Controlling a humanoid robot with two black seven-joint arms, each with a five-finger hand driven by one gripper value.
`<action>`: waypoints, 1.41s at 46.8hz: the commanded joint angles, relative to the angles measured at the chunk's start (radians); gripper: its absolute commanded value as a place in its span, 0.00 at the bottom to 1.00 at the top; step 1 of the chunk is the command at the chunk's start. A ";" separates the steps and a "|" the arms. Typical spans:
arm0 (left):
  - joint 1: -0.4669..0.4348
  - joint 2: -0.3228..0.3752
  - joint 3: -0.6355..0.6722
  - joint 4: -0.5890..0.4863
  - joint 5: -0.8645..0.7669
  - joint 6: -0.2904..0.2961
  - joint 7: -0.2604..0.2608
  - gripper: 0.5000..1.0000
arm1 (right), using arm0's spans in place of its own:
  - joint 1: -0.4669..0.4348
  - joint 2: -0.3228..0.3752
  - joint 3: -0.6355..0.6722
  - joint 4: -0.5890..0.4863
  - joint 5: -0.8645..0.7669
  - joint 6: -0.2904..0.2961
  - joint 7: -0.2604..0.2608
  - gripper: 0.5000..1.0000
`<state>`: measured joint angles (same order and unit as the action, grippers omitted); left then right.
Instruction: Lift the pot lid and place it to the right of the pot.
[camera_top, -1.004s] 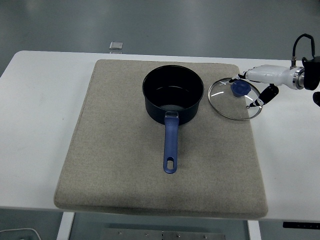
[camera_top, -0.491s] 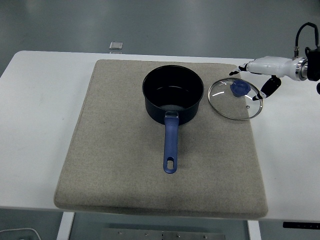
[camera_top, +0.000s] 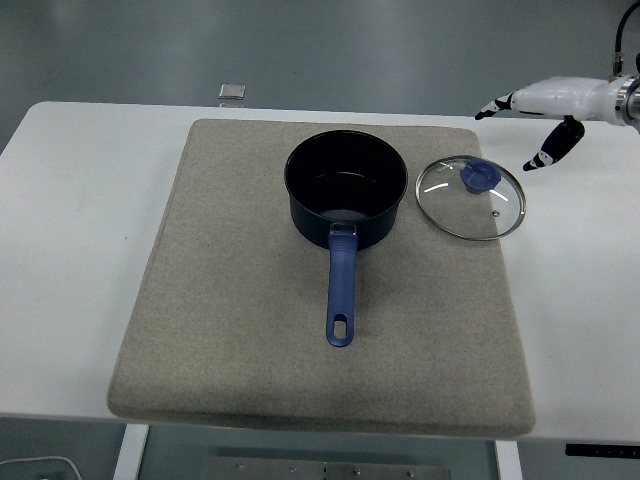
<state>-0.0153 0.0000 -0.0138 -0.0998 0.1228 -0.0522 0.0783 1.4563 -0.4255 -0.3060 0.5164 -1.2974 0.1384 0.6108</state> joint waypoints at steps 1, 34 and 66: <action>-0.002 0.000 0.000 0.000 0.000 0.000 0.000 1.00 | 0.021 0.010 0.011 0.002 0.003 -0.006 0.000 0.82; 0.000 0.000 0.000 0.006 0.000 0.000 0.000 1.00 | 0.036 0.019 0.180 0.100 0.546 -0.106 0.000 0.82; 0.000 0.000 0.000 0.008 0.000 0.000 0.000 1.00 | -0.080 0.077 0.202 0.094 0.816 -0.106 0.000 0.82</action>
<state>-0.0152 0.0000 -0.0138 -0.0931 0.1227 -0.0522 0.0783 1.3856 -0.3536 -0.1041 0.6121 -0.4972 0.0322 0.6109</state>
